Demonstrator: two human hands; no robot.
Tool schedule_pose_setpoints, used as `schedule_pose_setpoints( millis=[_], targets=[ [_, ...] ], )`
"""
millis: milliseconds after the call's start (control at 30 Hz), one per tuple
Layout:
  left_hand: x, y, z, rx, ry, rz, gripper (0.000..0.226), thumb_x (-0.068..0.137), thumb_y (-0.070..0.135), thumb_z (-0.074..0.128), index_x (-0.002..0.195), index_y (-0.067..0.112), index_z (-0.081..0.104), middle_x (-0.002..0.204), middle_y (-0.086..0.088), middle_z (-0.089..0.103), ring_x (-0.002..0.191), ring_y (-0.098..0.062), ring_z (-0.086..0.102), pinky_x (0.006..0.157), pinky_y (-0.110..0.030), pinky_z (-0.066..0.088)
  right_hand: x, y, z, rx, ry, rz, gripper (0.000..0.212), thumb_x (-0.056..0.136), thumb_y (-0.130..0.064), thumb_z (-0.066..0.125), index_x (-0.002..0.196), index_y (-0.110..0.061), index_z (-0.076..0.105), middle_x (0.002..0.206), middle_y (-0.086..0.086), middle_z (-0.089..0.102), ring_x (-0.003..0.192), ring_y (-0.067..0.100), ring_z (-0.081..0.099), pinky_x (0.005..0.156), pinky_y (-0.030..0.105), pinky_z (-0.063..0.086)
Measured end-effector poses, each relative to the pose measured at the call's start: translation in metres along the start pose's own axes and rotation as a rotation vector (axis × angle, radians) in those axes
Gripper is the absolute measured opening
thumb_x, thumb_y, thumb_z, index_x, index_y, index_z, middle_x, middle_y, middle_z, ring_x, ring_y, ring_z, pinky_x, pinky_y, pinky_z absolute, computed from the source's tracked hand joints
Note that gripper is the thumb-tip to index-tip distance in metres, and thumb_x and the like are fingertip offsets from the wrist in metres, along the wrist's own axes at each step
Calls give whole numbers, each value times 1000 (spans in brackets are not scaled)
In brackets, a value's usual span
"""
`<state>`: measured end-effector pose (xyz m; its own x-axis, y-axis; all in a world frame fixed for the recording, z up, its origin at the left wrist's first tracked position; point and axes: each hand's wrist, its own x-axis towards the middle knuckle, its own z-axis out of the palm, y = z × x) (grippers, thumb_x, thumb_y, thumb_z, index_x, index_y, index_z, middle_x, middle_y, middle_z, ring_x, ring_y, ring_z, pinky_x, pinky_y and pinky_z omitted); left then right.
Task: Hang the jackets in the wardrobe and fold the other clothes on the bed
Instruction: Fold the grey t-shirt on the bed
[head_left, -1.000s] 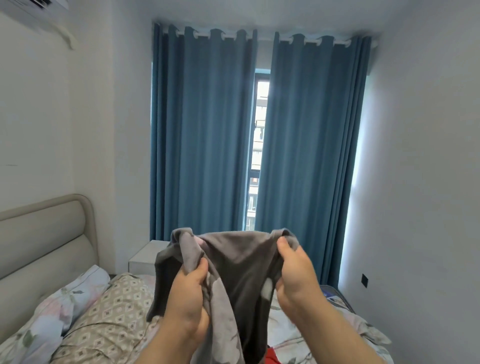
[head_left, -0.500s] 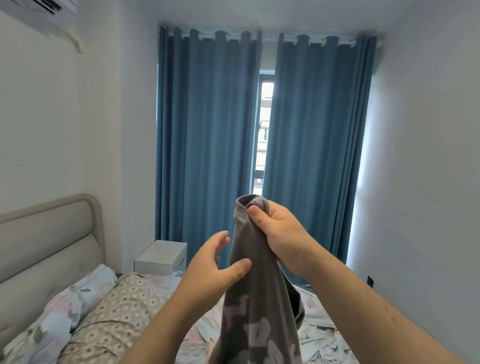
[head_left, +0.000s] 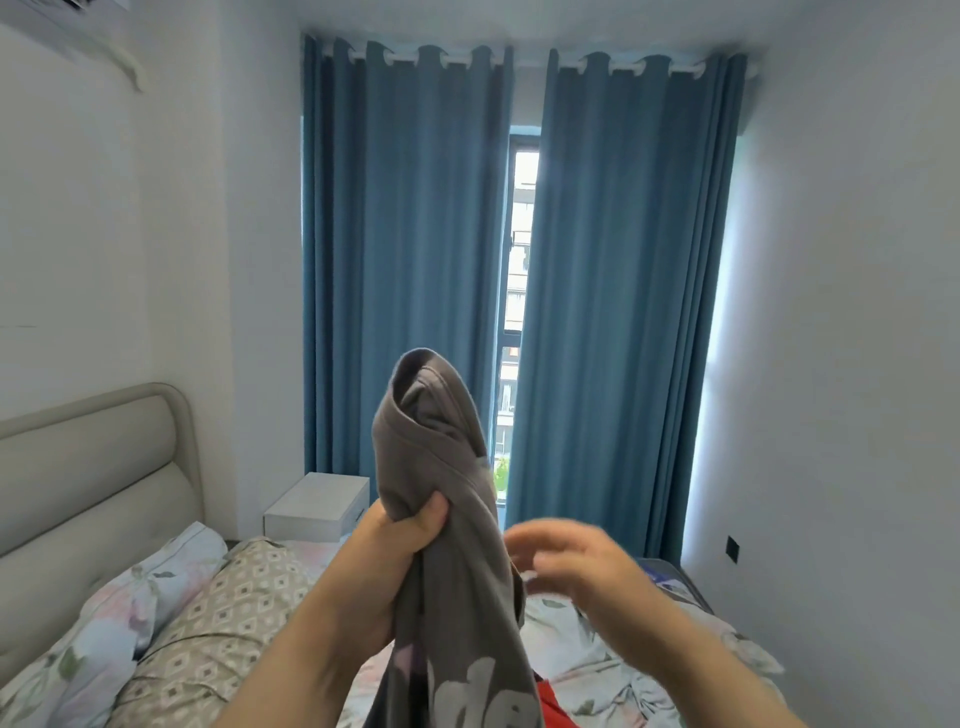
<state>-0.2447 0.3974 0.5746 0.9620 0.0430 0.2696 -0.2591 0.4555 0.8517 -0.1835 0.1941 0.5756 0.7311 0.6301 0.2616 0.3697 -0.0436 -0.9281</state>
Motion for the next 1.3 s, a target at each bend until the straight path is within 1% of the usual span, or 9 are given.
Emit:
schedule_pose_setpoints(
  millis=[100,233,400,567,667,767,900,1000,1300],
  targets=[
    [3,-1,-1,-25,26,10,59,49,40,94,98,13,77,107,-22,71,95,-32,71,74,-37,58,-4,20,16,-15,-157,74,41,85,5,52,114,-15,73,114,11,72,109,26,66,99,43,52],
    [6,-4,0,55,55,30,64,45,47,96,97,16,77,108,-21,71,98,-33,71,76,-39,58,-1,30,20,26,-180,62,21,91,-11,64,107,-18,76,110,10,74,105,18,69,92,32,55],
    [4,1,0,147,226,116,49,58,45,89,96,16,77,108,-19,72,99,-32,71,73,-33,59,13,42,15,89,53,87,26,101,-3,46,92,-1,70,81,13,71,72,19,66,70,28,55],
    [-1,20,2,166,464,223,22,72,31,69,83,14,79,99,-16,75,88,-29,74,62,-33,59,29,42,-20,-47,196,-3,30,103,-29,49,87,-8,63,80,13,63,78,15,54,77,39,49],
    [-5,34,2,205,591,312,21,79,26,67,87,9,76,94,-15,75,83,-27,74,59,-33,59,34,37,-53,128,-49,-41,21,94,-26,63,105,-9,63,100,12,69,97,20,62,91,43,51],
    [-11,43,10,251,702,409,18,94,17,57,88,11,74,87,-11,76,80,-24,74,64,-35,58,35,33,-80,309,-375,-22,48,79,4,63,127,-5,58,123,16,67,117,31,63,102,47,50],
    [-22,38,35,297,761,495,18,97,12,53,92,12,70,80,-6,75,74,-19,72,69,-36,57,42,39,-87,-138,-150,-36,9,88,-14,63,92,-14,71,90,6,75,82,18,69,78,37,54],
    [-40,31,52,398,784,541,21,98,12,52,90,12,72,81,-6,75,74,-16,71,65,-29,59,49,53,-78,-198,2,-16,25,98,-23,57,81,-7,64,69,3,61,67,15,52,63,31,41],
    [-154,50,47,699,871,386,28,86,15,59,105,-5,64,96,-17,71,86,-26,69,77,-34,54,60,39,-40,-62,1,-263,10,98,-22,58,91,-24,64,89,-9,68,83,1,60,67,12,41]
  ],
)
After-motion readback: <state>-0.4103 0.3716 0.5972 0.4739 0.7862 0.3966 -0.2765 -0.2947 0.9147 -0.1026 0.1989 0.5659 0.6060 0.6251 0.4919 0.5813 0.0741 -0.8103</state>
